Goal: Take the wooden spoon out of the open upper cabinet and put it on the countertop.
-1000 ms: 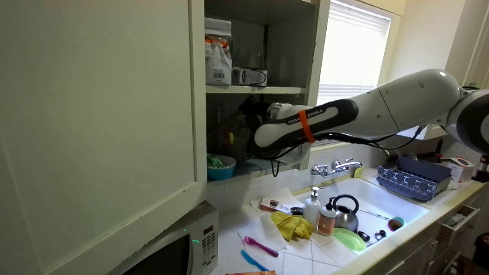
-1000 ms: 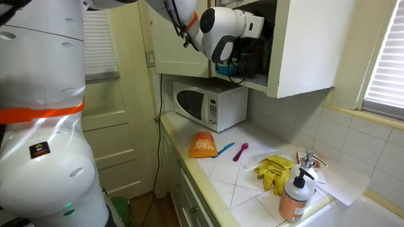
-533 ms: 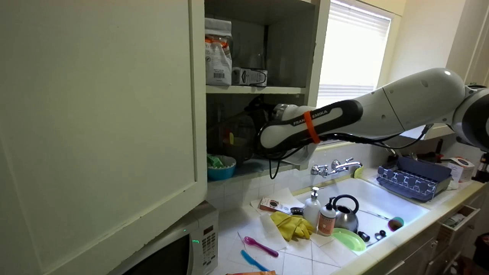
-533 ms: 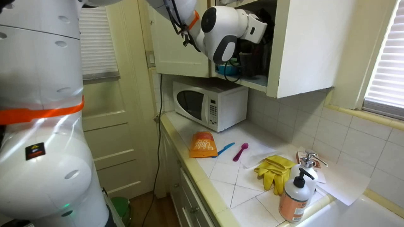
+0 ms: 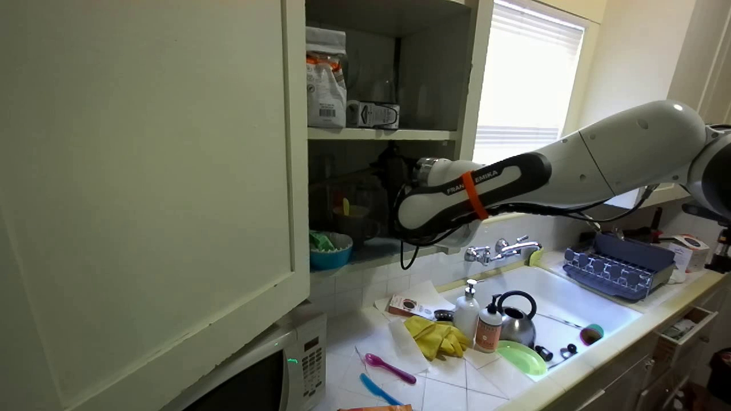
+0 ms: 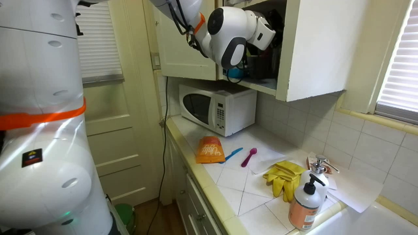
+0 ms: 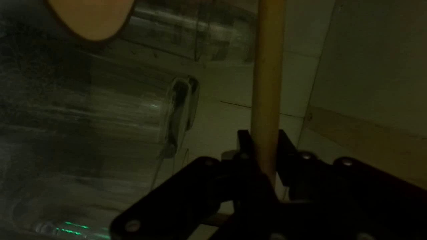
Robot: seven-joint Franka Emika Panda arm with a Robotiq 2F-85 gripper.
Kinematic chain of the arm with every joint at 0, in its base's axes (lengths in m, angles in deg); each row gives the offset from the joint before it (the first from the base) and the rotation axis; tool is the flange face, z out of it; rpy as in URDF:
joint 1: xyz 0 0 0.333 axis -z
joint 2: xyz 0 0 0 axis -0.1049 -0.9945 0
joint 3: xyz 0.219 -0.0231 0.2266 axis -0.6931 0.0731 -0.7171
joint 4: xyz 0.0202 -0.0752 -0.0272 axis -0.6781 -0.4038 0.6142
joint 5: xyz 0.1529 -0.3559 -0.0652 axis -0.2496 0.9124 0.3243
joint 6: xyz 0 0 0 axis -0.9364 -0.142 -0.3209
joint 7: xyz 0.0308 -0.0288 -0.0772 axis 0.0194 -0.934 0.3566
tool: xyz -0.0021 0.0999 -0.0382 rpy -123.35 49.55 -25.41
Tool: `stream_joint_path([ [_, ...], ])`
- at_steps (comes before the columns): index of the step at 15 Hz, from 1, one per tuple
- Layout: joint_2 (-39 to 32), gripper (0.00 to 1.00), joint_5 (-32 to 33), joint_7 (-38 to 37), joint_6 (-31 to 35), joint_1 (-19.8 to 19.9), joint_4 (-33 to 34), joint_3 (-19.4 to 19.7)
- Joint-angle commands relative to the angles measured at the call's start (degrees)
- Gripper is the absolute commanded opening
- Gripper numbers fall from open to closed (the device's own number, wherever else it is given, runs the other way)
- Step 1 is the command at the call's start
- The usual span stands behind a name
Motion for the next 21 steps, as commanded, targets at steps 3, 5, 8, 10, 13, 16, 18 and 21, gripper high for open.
stream_joint_path([
  [3, 2.59, 0.05, 7.47, -11.33, 1.88, 2.46, -4.36, -0.71],
  [5, 2.94, 0.05, 9.14, -13.88, 1.73, 2.86, -4.94, -0.62],
  [8, 4.18, 0.05, 5.98, -11.68, 1.63, 2.21, -6.56, -0.09],
  [10, 4.9, 0.05, 3.08, -9.94, 2.3, 1.53, -7.62, -0.03],
  [13, 5.87, 0.05, -1.65, -7.1, 5.47, -2.92, -8.97, 2.84],
  [16, 6.01, 0.05, -10.38, -1.18, 10.58, -3.85, -9.38, 0.11],
  [18, 5.42, 0.05, -16.92, 3.43, 13.88, -5.44, -8.91, -1.43],
  [21, 4.25, 0.05, -28.05, 10.34, 19.91, -7.99, -7.5, -3.93],
])
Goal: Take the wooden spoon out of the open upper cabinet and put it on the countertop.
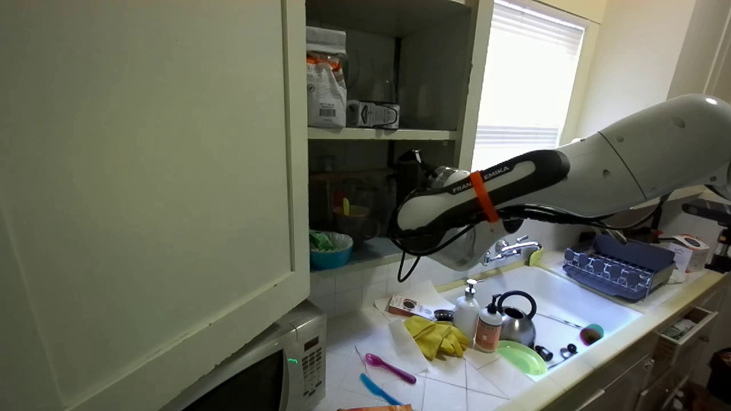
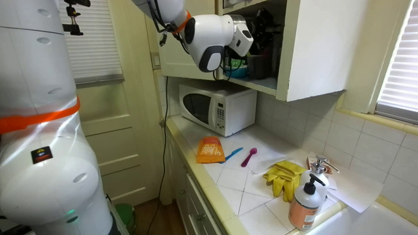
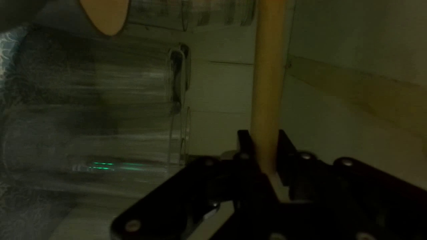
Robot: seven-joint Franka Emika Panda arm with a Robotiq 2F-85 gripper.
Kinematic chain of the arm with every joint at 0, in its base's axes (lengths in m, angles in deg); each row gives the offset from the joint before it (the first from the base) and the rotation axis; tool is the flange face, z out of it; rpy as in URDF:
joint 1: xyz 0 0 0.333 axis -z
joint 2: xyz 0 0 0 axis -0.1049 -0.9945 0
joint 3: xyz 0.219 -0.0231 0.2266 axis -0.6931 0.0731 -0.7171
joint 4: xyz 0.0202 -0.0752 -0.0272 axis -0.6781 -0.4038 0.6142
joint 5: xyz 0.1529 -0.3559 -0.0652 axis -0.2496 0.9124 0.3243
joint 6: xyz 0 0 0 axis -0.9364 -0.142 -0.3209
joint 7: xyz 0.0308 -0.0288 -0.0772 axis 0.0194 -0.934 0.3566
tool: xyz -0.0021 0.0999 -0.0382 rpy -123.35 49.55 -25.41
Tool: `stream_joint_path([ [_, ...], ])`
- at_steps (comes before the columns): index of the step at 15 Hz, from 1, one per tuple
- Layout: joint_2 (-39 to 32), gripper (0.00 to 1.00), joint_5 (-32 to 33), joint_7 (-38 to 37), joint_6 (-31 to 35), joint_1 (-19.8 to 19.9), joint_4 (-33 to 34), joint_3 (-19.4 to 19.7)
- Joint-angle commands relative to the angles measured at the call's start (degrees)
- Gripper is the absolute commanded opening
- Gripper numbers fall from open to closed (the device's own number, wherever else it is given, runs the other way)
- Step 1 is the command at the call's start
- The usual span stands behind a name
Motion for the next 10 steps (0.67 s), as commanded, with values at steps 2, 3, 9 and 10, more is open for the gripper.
stream_joint_path([
  [2, -0.65, 0.05, -16.33, 8.84, 9.71, -6.28, 0.84, -0.88],
  [3, -0.9, 0.05, -18.98, 10.45, 11.44, -7.23, 1.15, -0.98],
  [9, -0.2, 0.21, -13.97, 8.38, 7.92, -7.0, 0.18, 0.71],
  [10, -0.2, 0.21, -13.96, 8.38, 7.92, -6.97, 0.19, 0.8],
])
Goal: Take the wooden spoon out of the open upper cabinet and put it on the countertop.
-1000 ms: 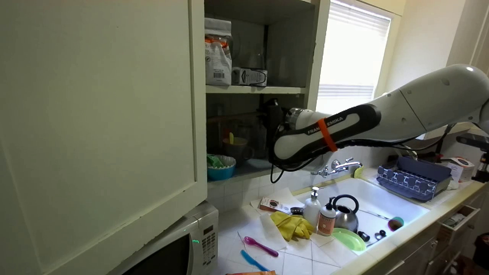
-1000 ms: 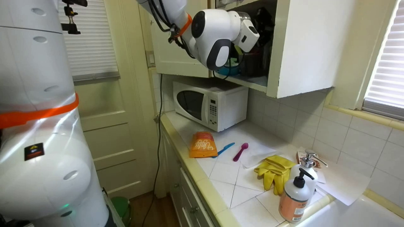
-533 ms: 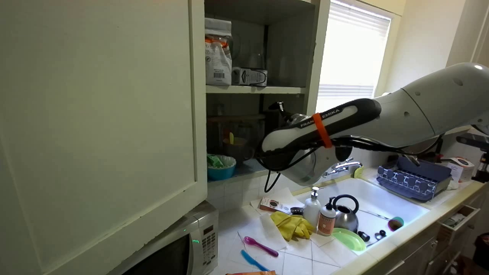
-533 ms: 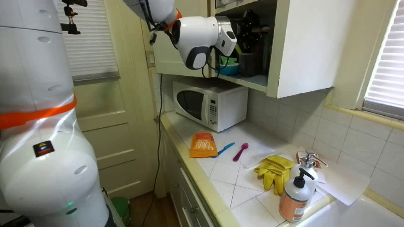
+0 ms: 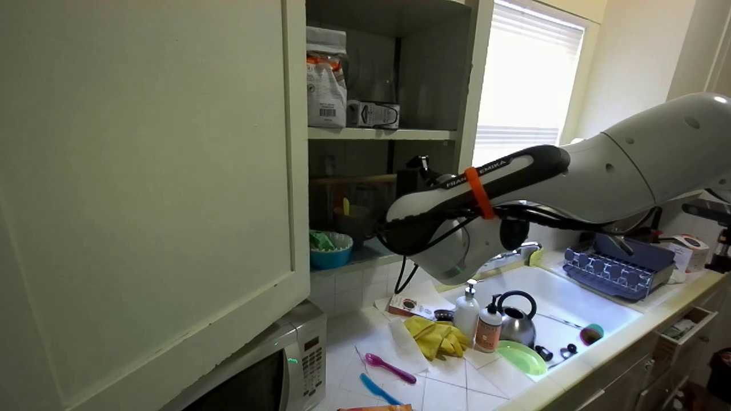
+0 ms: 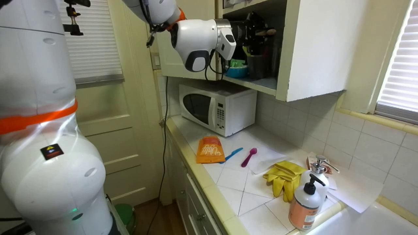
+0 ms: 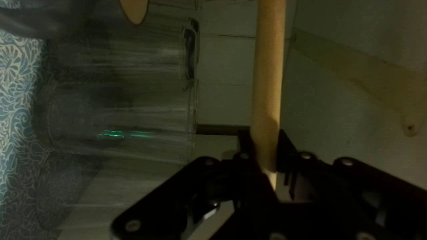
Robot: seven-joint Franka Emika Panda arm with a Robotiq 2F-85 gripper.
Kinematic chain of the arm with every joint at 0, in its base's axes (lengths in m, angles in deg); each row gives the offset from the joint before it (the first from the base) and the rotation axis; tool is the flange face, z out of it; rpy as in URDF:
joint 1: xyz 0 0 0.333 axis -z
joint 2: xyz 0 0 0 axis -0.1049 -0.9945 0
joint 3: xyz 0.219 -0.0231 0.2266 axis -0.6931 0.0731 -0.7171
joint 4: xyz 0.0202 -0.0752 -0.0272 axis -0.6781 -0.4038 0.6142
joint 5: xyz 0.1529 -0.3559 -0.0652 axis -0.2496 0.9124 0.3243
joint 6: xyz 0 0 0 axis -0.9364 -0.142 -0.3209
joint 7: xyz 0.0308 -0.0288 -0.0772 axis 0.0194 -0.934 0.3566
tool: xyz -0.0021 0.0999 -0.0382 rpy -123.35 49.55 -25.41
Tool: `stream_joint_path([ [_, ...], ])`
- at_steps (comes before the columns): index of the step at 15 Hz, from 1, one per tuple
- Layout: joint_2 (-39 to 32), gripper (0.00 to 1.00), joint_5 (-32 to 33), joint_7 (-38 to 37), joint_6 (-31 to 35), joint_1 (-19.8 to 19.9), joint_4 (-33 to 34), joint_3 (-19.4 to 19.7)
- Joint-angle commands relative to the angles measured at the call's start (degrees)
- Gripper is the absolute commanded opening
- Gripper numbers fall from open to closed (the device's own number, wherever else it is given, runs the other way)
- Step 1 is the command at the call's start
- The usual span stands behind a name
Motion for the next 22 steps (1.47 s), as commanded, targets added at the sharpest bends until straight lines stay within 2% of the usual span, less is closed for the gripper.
stream_joint_path([
  [1, 0.01, 0.21, -0.2, 0.18, -0.09, -1.18, 0.13, 1.16],
  [3, 0.01, 0.21, -0.19, 0.18, -0.09, -1.18, 0.13, 1.16],
  [4, 0.01, 0.05, -0.19, 0.18, -0.09, -1.18, 0.13, 1.15],
  [10, 2.21, 0.05, 2.36, -5.51, 6.23, -1.49, -3.54, 1.0],
  [12, 2.63, 0.05, 6.39, -10.15, 9.96, -1.49, -5.6, 1.16],
  [13, 4.8, 0.05, 7.99, -9.81, 5.57, 0.07, -4.25, 2.68],
  [14, 5.07, 0.05, 8.7, -10.94, 5.56, 0.13, -4.71, 3.02],
  [19, 6.94, 0.05, 4.38, -10.91, 6.98, 0.44, -7.29, 5.81],
  [22, 6.8, 0.05, 1.84, -11.79, 6.94, -0.27, -10.21, 5.82],
])
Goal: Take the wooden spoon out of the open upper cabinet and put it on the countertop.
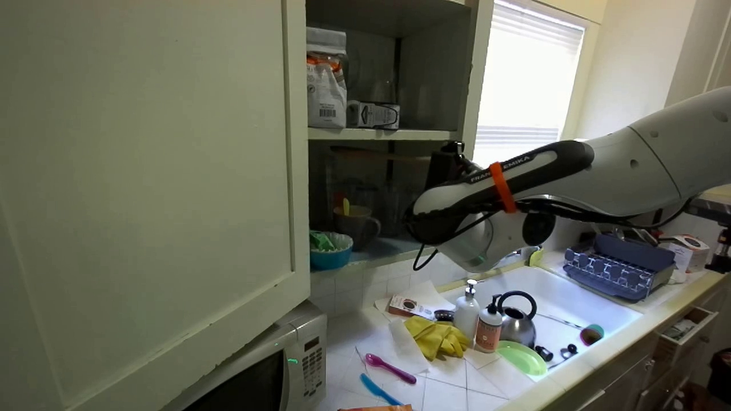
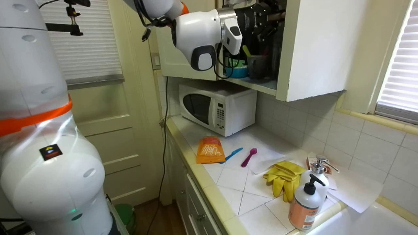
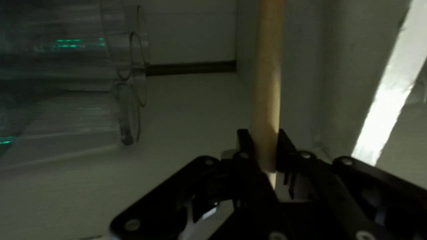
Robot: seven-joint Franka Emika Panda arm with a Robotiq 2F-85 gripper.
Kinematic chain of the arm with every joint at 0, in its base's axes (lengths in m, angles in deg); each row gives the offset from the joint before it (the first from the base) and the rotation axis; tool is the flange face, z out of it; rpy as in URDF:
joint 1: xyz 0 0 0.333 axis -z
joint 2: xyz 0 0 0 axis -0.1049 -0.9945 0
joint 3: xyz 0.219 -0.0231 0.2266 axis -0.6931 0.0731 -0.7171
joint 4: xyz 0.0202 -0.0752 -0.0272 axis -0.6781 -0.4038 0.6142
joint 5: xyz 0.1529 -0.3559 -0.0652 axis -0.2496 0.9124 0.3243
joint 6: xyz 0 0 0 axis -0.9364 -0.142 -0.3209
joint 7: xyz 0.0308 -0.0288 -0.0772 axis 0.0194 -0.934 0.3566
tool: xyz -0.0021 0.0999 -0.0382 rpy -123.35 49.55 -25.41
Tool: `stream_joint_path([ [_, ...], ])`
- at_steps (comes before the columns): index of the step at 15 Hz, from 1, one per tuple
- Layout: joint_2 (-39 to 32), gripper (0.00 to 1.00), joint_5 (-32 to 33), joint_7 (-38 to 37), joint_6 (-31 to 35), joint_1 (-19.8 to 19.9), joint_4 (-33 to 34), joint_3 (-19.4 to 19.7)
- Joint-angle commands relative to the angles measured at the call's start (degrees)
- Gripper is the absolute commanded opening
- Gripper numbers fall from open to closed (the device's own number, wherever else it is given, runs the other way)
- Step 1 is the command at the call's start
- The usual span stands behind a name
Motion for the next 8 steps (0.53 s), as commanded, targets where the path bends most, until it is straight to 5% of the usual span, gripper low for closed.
stream_joint_path([
  [1, 0.73, 0.05, -2.34, -4.56, 2.76, -1.34, -5.72, -0.47],
  [8, 2.93, 0.05, -4.2, -6.49, 2.14, -2.99, -9.66, -2.07],
])
